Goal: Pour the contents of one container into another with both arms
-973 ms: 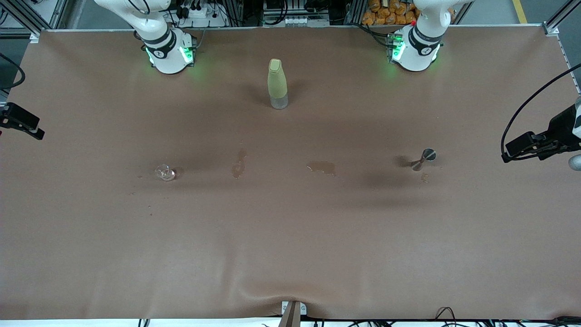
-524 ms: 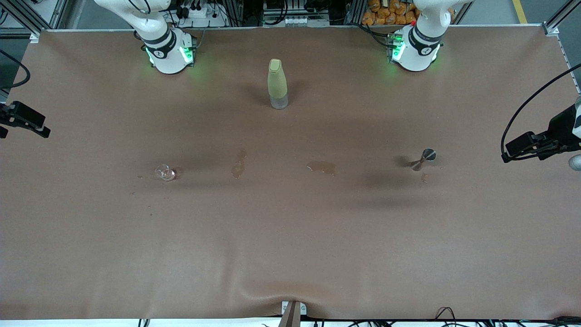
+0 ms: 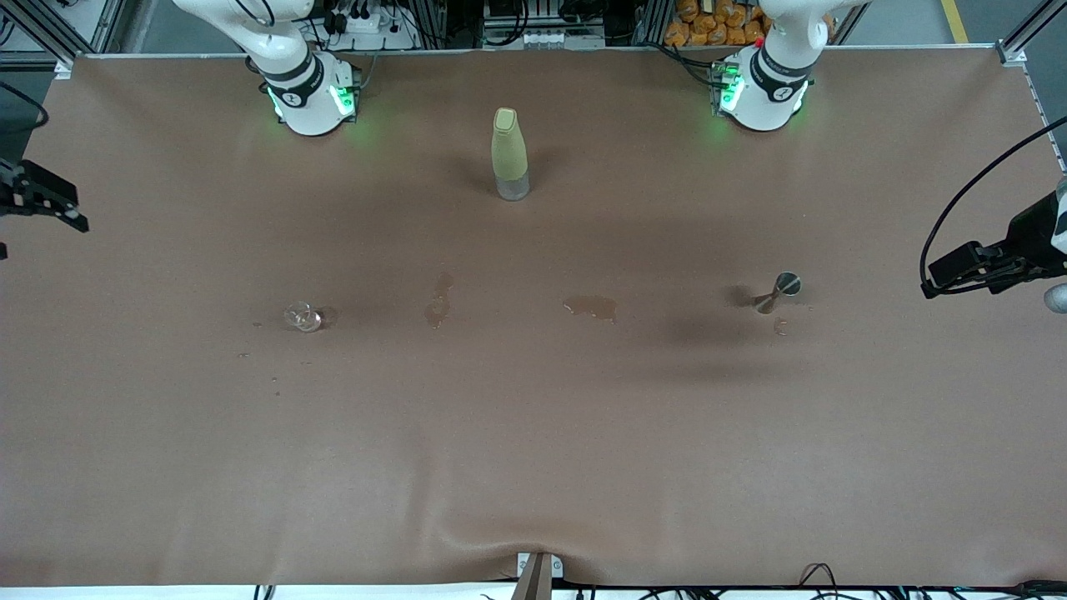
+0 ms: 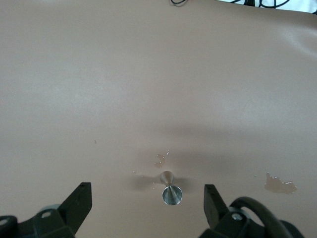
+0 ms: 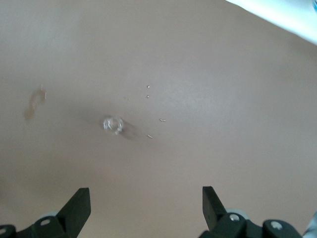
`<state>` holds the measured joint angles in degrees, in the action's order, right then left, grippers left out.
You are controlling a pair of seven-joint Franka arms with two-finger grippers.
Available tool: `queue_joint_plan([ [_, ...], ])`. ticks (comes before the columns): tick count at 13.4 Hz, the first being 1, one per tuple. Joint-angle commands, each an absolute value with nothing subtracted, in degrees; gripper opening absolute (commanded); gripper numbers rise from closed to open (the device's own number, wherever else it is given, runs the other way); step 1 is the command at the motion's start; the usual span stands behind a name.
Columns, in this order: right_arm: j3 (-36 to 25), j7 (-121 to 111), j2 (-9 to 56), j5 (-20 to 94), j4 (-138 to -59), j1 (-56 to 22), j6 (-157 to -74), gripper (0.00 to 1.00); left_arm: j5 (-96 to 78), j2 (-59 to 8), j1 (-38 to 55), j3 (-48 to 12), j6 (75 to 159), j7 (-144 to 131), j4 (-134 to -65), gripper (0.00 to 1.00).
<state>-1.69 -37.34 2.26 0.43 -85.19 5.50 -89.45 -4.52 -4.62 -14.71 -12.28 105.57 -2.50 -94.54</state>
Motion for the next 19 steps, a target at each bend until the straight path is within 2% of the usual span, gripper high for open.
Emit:
queue_joint_plan([
  [1, -1.23, -53.65, 1.5, 1.32, -85.51, 9.74, -88.5, 1.0, -3.78, -4.22, -14.77, -12.48, 104.77, -3.34, -93.96, 1.0],
  [7, -1.23, -76.69, -0.44, 2.64, -90.44, 12.74, -89.64, 1.0, -3.78, -4.22, -14.77, -12.48, 104.77, -3.25, -93.96, 1.0],
  [11, -1.23, -94.61, -0.97, 2.64, -92.89, 12.83, -94.47, 1.0, -4.04, -4.31, -14.77, -12.57, 104.68, -2.29, -94.04, 1.0],
  [14, -1.23, -98.34, -0.88, 2.64, -94.47, 13.1, -95.8, 1.0, -4.48, -3.26, -14.42, -12.74, 102.84, -1.94, -93.96, 1.0],
  [16, -1.14, -99.84, -0.88, 4.12, -97.8, 13.1, -97.9, 1.0, -4.66, -3.08, -14.33, -13.01, 99.59, 1.38, -93.96, 1.0],
  [19, -1.49, -102.82, -0.27, 8.43, -103.26, 13.1, -103.6, 1.0, -9.19, -3.86, -14.67, -12.83, 99.66, 11.84, -94.04, 1.0],
])
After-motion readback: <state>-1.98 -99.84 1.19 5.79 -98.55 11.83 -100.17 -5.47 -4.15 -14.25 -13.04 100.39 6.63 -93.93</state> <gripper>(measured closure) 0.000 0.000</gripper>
